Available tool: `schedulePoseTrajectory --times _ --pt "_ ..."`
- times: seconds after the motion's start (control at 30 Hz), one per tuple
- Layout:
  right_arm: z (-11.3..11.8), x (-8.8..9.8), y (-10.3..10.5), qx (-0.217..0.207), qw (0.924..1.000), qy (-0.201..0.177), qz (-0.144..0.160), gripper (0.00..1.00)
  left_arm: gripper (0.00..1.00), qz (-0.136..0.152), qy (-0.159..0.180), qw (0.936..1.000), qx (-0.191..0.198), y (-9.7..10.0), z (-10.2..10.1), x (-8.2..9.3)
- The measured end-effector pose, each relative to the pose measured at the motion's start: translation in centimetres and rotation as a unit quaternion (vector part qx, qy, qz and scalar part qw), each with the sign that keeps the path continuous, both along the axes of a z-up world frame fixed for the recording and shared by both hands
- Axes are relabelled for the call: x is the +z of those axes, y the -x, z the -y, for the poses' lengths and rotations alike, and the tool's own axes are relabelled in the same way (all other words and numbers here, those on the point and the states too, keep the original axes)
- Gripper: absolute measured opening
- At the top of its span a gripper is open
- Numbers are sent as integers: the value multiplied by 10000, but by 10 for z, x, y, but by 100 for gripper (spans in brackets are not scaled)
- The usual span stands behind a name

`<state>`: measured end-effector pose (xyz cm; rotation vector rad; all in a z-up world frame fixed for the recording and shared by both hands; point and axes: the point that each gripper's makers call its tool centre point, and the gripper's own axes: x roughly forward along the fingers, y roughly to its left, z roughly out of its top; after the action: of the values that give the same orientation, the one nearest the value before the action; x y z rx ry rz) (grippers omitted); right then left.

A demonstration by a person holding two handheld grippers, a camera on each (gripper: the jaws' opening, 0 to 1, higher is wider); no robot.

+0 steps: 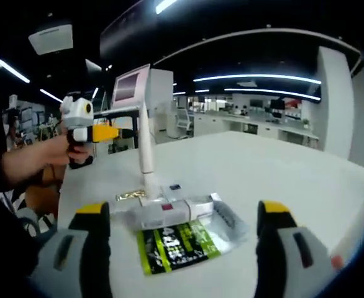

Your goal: Arrange the skincare products in the storage area until every visible bottle or jar stands upright without overlapping.

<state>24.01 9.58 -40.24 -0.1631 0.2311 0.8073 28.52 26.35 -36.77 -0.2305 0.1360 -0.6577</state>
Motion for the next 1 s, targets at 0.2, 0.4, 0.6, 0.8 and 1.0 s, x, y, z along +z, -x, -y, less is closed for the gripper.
schedulePoseTrajectory --times 0.2,0.4,0.6,0.8,1.0 --pt "-22 2 -3 215 9997 64 77 100 99 -24 211 9998 -46 3 -5 2" --pt "-35 7 -8 330 9993 61 141 100 99 -103 375 9992 -47 3 -9 1" --pt "-38 8 -10 370 9992 78 151 100 99 -127 512 9986 -47 0 -11 3" --pt "-37 7 -9 375 9992 107 132 100 97 -54 509 9987 -15 -5 -15 6" --pt "-36 8 -8 377 9991 130 131 100 85 26 456 9989 -99 -15 -17 9"
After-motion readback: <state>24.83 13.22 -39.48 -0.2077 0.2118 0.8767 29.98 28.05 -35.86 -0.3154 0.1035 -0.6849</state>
